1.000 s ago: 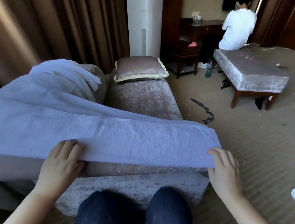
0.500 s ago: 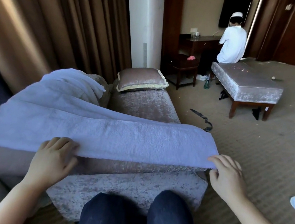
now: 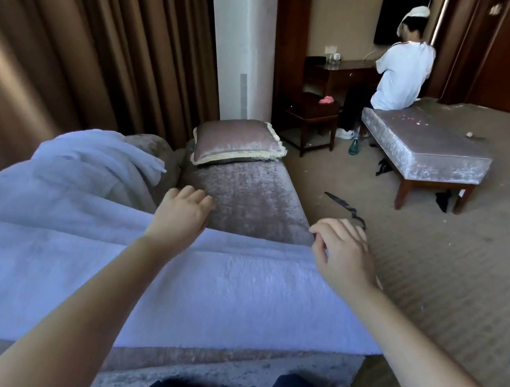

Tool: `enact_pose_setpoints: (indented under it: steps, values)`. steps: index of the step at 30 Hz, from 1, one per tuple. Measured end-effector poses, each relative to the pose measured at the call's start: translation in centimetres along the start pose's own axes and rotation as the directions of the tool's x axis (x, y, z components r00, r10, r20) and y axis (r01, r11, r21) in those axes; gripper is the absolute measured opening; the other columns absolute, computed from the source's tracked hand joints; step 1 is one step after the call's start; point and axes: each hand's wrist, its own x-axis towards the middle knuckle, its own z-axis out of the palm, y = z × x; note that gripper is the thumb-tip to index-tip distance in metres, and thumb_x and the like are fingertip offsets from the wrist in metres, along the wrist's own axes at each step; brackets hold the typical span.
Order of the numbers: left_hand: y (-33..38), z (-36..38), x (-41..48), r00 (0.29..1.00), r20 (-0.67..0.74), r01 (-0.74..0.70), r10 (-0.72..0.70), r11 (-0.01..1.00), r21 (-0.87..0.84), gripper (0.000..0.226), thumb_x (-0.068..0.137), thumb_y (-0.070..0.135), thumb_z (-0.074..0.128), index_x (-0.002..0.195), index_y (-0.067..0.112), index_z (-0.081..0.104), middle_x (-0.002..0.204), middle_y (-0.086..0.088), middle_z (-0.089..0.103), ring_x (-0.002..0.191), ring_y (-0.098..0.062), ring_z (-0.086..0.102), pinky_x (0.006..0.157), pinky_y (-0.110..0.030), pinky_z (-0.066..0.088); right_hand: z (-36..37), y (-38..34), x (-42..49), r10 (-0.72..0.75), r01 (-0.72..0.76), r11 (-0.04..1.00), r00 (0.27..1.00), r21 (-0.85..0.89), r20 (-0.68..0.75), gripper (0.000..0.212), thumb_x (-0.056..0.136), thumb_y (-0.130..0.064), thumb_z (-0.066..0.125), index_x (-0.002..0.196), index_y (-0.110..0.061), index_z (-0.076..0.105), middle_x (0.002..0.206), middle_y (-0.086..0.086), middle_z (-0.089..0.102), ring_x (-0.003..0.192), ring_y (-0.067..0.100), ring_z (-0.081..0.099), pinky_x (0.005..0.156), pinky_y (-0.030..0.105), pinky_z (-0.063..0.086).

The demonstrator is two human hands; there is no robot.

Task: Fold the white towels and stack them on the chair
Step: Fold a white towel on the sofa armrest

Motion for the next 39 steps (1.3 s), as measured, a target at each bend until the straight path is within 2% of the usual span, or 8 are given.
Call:
enact_pose_setpoints:
  steps: [7, 11, 16, 20, 23, 27, 33, 39]
  values:
    - [-0.9, 7.4, 3.4, 0.966, 0.19, -0.178, 0.174, 0.984, 0.008, 0.032, 0.048, 0.028, 0.094, 0.063, 0.019, 0.067, 0.062, 0.003, 0.061, 0.057, -0.021, 0.06, 0.05, -0.028, 0.046, 7.2, -0.4, 5.9, 0.059, -0.061, 0.997, 0.997, 0.04, 0.047, 0.027, 0.082, -0.011, 0.042, 0.085, -0.012, 0.069, 0.085, -0.001, 0.067, 0.08, 0.021, 0.058, 0.073, 0.028, 0.037]
    - [-0.9, 8.1, 3.6, 0.937, 0.341, -0.069, 0.072, 0.997, -0.023, 0.021, 0.094, 0.039, 0.057, 0.105, 0.025, 0.068, 0.106, 0.009, 0.066, 0.108, -0.016, 0.055, 0.088, -0.034, 0.039, 8.2, 0.2, 5.6, 0.006, -0.008, 0.999, 0.999, 0.045, 0.052, 0.026, 0.081, -0.009, 0.042, 0.082, -0.011, 0.068, 0.084, 0.0, 0.066, 0.081, 0.022, 0.059, 0.075, 0.028, 0.035]
    - [-0.4, 8.0, 4.2, 0.894, 0.446, -0.06, 0.048, 0.998, 0.012, 0.022, 0.098, 0.036, 0.05, 0.112, 0.026, 0.063, 0.115, 0.007, 0.061, 0.118, -0.016, 0.047, 0.092, -0.031, 0.034, 8.2, 0.0, 5.3, -0.014, 0.009, 0.999, 0.994, 0.052, 0.105, 0.027, 0.082, -0.009, 0.04, 0.081, -0.011, 0.067, 0.082, 0.0, 0.064, 0.079, 0.022, 0.059, 0.074, 0.028, 0.036]
    - [-0.8, 7.4, 3.7, 0.995, 0.005, -0.103, 0.104, 0.99, -0.092, 0.008, 0.081, 0.018, 0.069, 0.074, 0.015, 0.067, 0.075, -0.001, 0.058, 0.071, -0.025, 0.059, 0.06, -0.033, 0.038, 8.3, 0.1, 5.4, -0.006, 0.003, 1.0, 0.98, 0.016, 0.2, 0.033, 0.08, -0.004, 0.042, 0.097, -0.011, 0.069, 0.096, 0.001, 0.067, 0.091, 0.025, 0.061, 0.08, 0.031, 0.041]
    - [-0.5, 6.6, 3.1, 0.974, -0.204, -0.122, 0.098, 0.986, -0.109, 0.024, 0.089, 0.019, 0.042, 0.078, 0.013, 0.062, 0.073, -0.002, 0.054, 0.067, -0.024, 0.055, 0.063, -0.033, 0.027, 8.3, -0.1, 5.3, 0.034, -0.048, 0.998, 0.926, 0.027, 0.376, 0.06, 0.073, 0.015, 0.052, 0.127, -0.012, 0.06, 0.125, 0.004, 0.061, 0.118, 0.025, 0.051, 0.102, 0.044, 0.041]
    - [-0.4, 4.6, 2.9, 0.949, -0.307, -0.123, 0.068, 0.979, -0.163, 0.022, 0.091, 0.016, 0.041, 0.083, 0.012, 0.061, 0.074, -0.002, 0.056, 0.067, -0.025, 0.055, 0.063, -0.034, 0.029, 7.8, -0.7, 5.7, 0.039, -0.077, 0.996, 0.851, 0.05, 0.523, 0.071, 0.076, 0.015, 0.043, 0.138, -0.019, 0.05, 0.126, 0.005, 0.055, 0.121, 0.018, 0.029, 0.107, 0.031, 0.022]
    - [-1.4, 2.6, 2.3, 0.947, -0.313, -0.119, 0.074, 0.985, -0.128, 0.028, 0.092, 0.018, 0.039, 0.081, 0.01, 0.064, 0.069, -0.004, 0.056, 0.061, -0.027, 0.055, 0.06, -0.034, 0.028, 5.6, 1.9, 5.5, -0.079, 0.119, 0.99, 0.909, -0.074, 0.408, 0.017, 0.077, -0.018, 0.045, 0.084, -0.015, 0.061, 0.076, -0.004, 0.055, 0.085, 0.021, 0.049, 0.095, 0.036, 0.03]
    - [-2.2, -0.5, 1.1, 0.943, -0.32, -0.144, 0.095, 0.981, -0.133, 0.034, 0.097, 0.021, 0.036, 0.08, 0.006, 0.061, 0.068, -0.008, 0.057, 0.059, -0.029, 0.056, 0.053, -0.038, 0.041, -1.0, 5.9, 6.2, -0.059, 0.177, 0.935, 0.932, -0.307, 0.357, 0.02, 0.076, -0.022, 0.077, 0.068, -0.014, 0.061, 0.062, -0.004, 0.051, 0.076, 0.025, 0.049, 0.073, 0.034, 0.025]
